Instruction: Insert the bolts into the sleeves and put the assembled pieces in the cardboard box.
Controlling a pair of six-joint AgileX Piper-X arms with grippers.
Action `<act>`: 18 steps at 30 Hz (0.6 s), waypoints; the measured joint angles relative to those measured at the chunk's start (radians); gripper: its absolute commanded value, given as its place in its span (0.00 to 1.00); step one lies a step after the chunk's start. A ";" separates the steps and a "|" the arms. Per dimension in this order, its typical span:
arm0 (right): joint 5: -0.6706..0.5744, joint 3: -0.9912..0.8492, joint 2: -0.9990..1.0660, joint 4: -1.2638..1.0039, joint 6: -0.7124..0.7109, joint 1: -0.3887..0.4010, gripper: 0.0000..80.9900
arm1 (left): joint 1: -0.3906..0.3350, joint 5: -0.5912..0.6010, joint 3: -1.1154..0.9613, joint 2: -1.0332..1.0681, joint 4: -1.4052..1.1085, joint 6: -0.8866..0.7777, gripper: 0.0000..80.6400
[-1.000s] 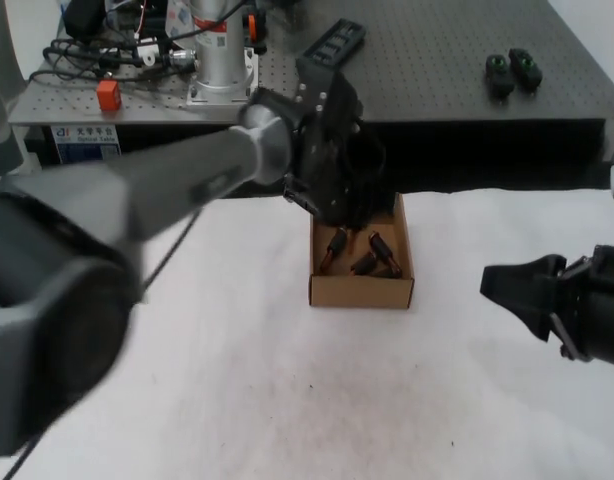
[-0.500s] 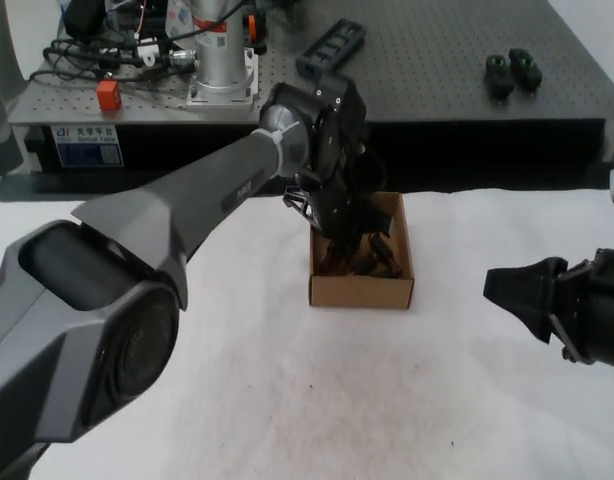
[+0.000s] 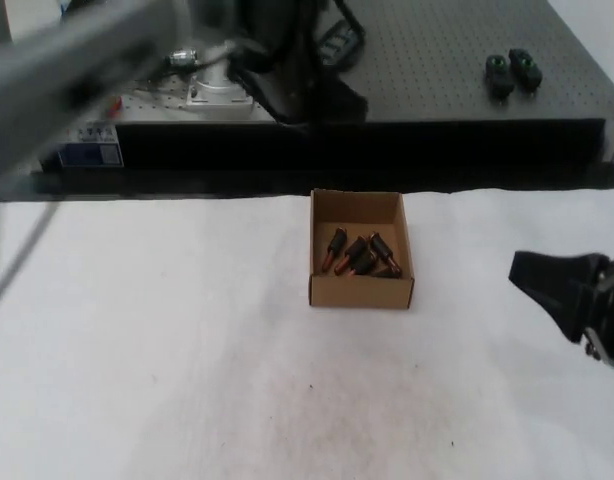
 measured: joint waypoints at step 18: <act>-0.001 0.073 -0.492 0.308 -0.121 0.000 0.03 | 0.000 -0.013 1.035 -1.097 -0.262 -0.093 0.01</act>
